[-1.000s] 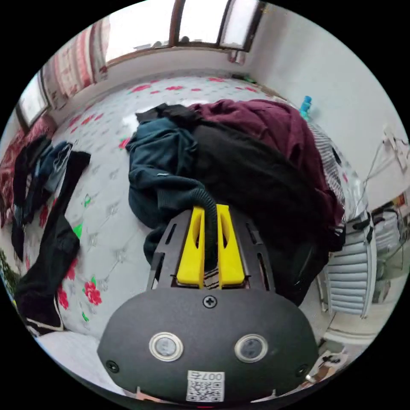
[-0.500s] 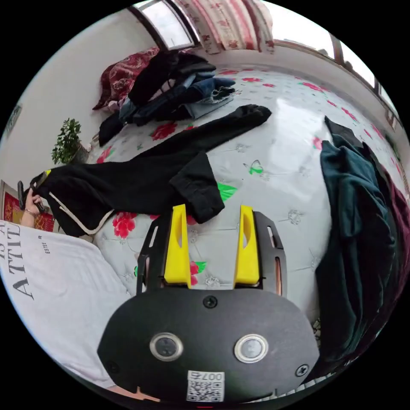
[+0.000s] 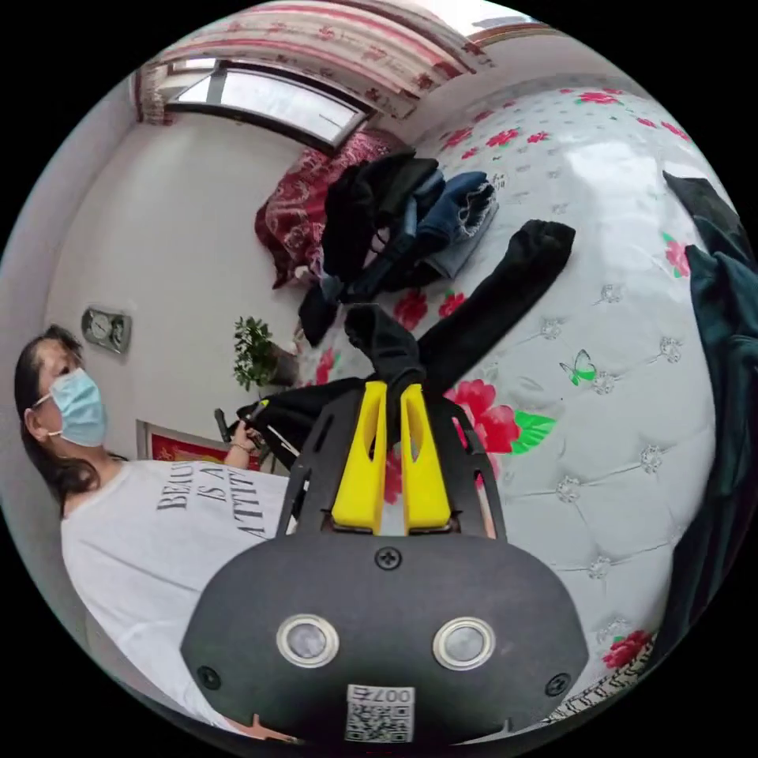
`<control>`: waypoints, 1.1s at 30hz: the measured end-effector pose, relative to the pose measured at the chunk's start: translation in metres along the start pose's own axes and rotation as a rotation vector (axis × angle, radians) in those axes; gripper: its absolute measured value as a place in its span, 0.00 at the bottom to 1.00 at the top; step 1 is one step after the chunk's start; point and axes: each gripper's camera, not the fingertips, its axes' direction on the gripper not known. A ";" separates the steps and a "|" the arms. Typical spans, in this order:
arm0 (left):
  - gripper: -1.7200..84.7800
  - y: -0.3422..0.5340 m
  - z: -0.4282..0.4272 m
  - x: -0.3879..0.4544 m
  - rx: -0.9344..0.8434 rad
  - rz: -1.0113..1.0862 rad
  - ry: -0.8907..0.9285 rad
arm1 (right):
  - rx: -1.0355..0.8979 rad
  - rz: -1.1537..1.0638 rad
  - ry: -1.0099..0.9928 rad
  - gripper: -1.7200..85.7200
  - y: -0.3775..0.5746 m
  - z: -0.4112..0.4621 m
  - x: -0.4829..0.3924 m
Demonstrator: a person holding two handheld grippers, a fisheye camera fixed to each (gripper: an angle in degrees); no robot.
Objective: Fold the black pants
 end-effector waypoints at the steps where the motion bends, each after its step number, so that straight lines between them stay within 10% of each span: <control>1: 0.14 -0.030 0.017 -0.008 -0.015 -0.015 0.003 | 0.066 0.016 -0.040 0.03 -0.014 -0.013 -0.007; 8: 0.19 -0.160 0.124 -0.017 -0.171 -0.187 0.073 | 0.430 0.110 -0.053 0.06 -0.104 0.026 0.000; 15: 0.15 -0.122 0.076 0.033 -0.068 -0.104 -0.270 | 0.082 0.056 0.678 0.10 -0.130 0.119 0.051; 33: 0.09 -0.106 0.133 0.152 -0.506 0.214 -0.583 | -0.015 0.062 0.740 0.02 -0.112 0.113 0.062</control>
